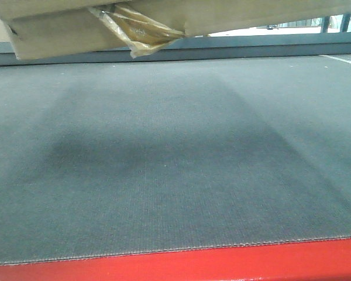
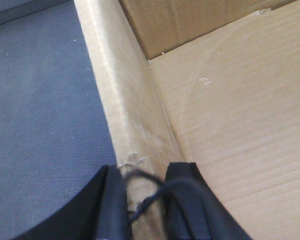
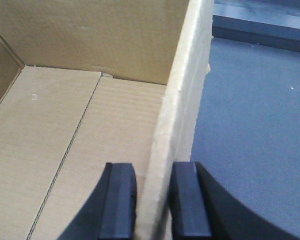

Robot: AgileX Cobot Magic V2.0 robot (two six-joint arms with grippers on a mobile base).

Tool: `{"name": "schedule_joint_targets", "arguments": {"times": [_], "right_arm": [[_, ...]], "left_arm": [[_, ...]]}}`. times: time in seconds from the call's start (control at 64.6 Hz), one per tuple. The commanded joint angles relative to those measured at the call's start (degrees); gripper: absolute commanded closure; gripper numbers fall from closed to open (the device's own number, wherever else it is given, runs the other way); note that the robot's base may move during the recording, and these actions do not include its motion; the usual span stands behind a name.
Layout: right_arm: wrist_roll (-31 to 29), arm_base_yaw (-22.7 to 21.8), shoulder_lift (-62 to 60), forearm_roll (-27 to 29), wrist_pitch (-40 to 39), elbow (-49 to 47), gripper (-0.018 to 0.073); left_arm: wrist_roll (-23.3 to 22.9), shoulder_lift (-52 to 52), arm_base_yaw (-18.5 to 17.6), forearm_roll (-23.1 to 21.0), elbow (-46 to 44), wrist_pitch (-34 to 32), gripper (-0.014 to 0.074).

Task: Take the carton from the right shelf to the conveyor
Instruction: 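Carry the carton over the grey conveyor belt and lower it, then open both grippers and release the carton onto the belt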

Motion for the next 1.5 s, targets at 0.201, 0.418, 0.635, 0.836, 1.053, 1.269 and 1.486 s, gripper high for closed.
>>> {"name": "schedule_joint_targets", "arguments": {"times": [0.201,0.418,0.635,0.836,1.053,1.269,1.486], "right_arm": [[-0.38,0.14,-0.84,0.84,-2.97,-0.45,0.0627],[-0.38,0.14,-0.84,0.95,-2.95,-0.45,0.0627],[-0.38,0.14,-0.75,2.41,-2.89,-0.45,0.0627],[0.22,-1.85,3.08,2.63,-1.43,-0.78,0.0627],[0.22,-5.13,11.83,3.58,-0.34,-0.78,0.0627],[0.22,-5.13,20.23,3.58,-0.61,-0.78,0.0627],[0.22,-5.13,25.11,3.58,-0.49,-0.78,0.0627]], "left_arm": [[1.19,-0.04,-0.24,2.52,-0.43,-1.11,0.0606],[1.19,-0.04,-0.24,2.52,-0.43,-1.11,0.0606],[1.19,-0.12,-0.24,0.90,-1.14,-1.78,0.0606],[1.19,1.16,4.13,-5.03,-1.14,-3.35,0.0606],[1.19,7.56,8.97,-8.24,-1.14,-3.95,0.0606],[1.19,15.01,9.10,-8.13,-1.14,-5.62,0.0606],[1.19,18.71,9.10,-8.13,-1.14,-6.02,0.0562]]}}
